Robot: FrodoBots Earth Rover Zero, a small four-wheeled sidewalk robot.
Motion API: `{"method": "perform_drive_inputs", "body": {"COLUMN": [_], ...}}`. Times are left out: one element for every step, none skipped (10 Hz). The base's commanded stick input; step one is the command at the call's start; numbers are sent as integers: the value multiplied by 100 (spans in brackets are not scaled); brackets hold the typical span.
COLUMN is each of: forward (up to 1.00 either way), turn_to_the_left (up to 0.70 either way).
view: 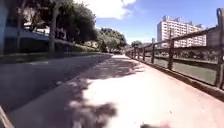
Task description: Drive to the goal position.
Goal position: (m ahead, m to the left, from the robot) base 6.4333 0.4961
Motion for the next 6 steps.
{"method": "perform_drive_inputs", "body": {"forward": [85, 85, 85, 85, 85, 85], "turn_to_the_left": [0, 0, 0, -31, -34, -3]}}
